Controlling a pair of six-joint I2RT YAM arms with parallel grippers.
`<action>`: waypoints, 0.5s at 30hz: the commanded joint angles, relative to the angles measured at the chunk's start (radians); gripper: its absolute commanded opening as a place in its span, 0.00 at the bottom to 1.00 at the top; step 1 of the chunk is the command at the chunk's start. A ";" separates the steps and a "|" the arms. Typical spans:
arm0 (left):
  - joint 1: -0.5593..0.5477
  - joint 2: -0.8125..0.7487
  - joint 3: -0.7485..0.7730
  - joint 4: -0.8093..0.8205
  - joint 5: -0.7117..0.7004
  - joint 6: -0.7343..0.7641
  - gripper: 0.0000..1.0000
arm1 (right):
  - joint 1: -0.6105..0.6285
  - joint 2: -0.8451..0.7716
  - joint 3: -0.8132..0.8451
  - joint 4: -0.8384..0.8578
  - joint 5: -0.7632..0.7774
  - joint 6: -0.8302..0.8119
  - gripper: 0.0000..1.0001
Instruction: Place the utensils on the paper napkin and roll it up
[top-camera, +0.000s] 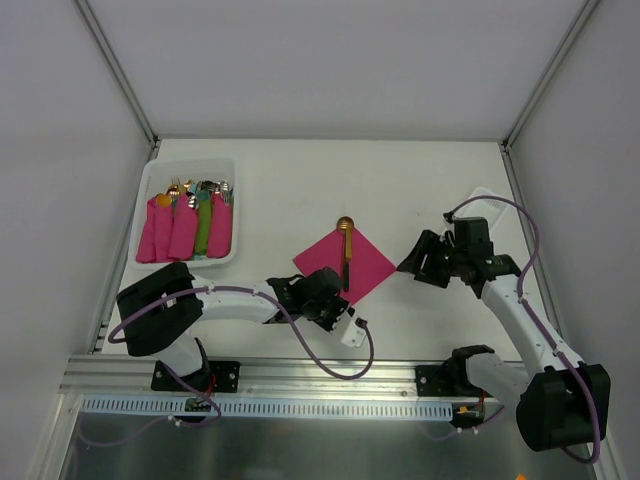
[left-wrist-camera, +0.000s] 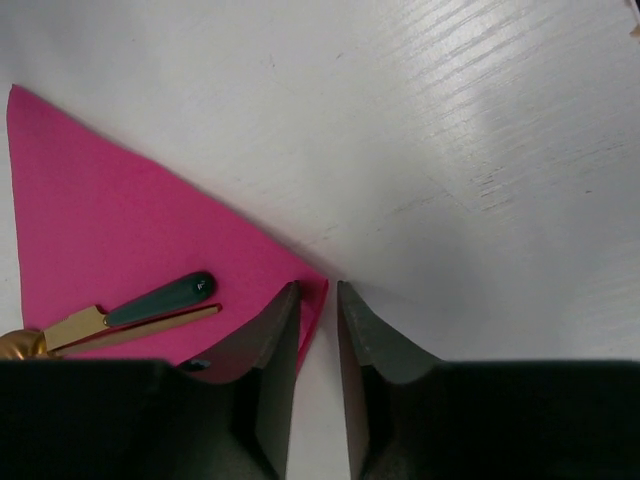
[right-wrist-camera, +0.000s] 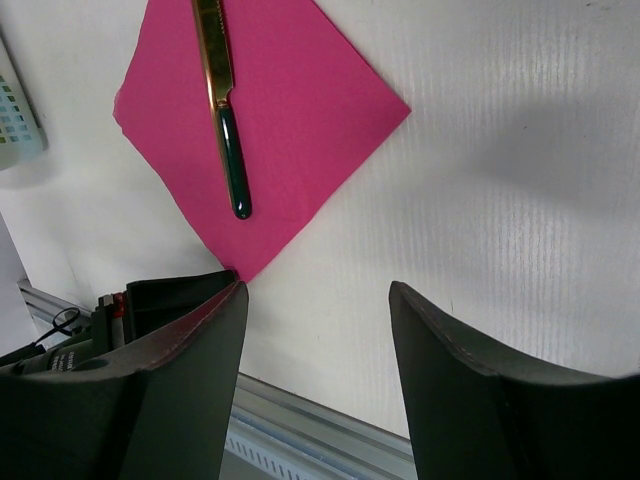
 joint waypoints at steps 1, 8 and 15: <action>-0.008 -0.005 0.021 0.039 -0.005 -0.025 0.19 | -0.010 -0.005 -0.011 -0.005 -0.020 -0.019 0.62; -0.009 -0.059 0.096 -0.007 0.010 -0.148 0.00 | -0.012 -0.002 -0.023 -0.005 -0.020 -0.022 0.61; 0.038 -0.039 0.186 -0.077 0.079 -0.257 0.00 | -0.012 0.009 -0.028 -0.003 -0.038 -0.034 0.60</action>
